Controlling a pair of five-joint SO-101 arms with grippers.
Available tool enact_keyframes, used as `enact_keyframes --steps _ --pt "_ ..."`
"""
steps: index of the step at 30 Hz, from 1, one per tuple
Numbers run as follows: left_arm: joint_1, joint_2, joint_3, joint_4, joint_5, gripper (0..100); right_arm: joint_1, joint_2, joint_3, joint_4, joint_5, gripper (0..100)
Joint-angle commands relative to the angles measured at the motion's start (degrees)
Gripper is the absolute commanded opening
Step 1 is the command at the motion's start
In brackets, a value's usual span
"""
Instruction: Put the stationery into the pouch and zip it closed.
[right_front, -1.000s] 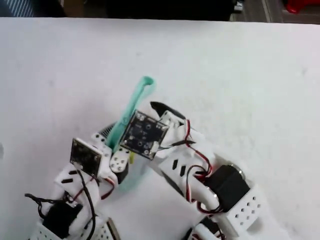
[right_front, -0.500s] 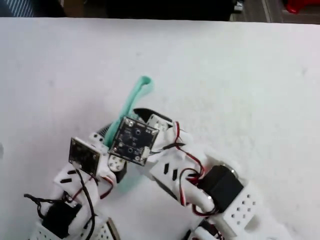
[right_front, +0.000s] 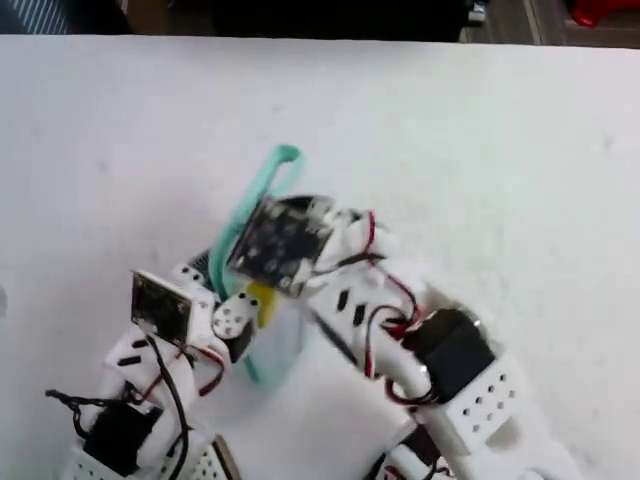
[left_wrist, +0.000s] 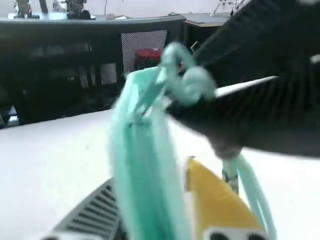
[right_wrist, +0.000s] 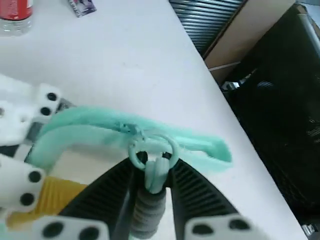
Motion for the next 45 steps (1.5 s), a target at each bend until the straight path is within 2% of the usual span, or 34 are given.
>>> enact_keyframes --steps 1,8,12,14,16,19,21,23,29,35,45 --pt "-2.68 -0.40 -3.87 -0.44 3.52 19 3.47 -0.75 -6.15 -0.13 0.79 1.8" --pt "-3.03 -0.40 -9.58 6.95 3.78 19 2.42 -0.75 -10.20 9.27 0.44 1.8" --pt "-2.86 -0.40 -9.93 7.74 6.68 19 1.27 -0.66 -9.76 12.00 0.35 1.8" --pt "-1.19 -0.40 -9.93 7.82 5.89 19 0.13 -0.66 -9.85 12.79 0.35 1.8" --pt "0.92 -0.40 -9.93 7.91 3.60 16 -0.84 -0.66 -10.11 12.79 0.35 1.8" --pt "2.95 -0.40 -9.93 7.91 -0.53 2 -0.84 -0.66 -10.20 12.53 0.35 1.8" --pt "3.21 -0.40 -9.93 7.91 -1.85 4 -0.75 -0.66 -10.20 12.44 0.35 1.8" --pt "3.21 -0.40 -9.93 7.91 -2.29 2 -0.66 -0.66 -10.55 11.74 0.35 1.8" --pt "3.21 -0.40 -9.05 8.53 -2.29 2 0.40 0.66 -16.00 6.99 0.35 1.8" --pt "5.67 -0.40 -7.65 8.44 -2.46 2 8.04 7.34 -17.23 8.04 0.62 1.7" --pt "5.85 -0.40 -7.12 8.53 -2.46 2 21.23 12.79 -17.05 7.08 0.35 1.7"
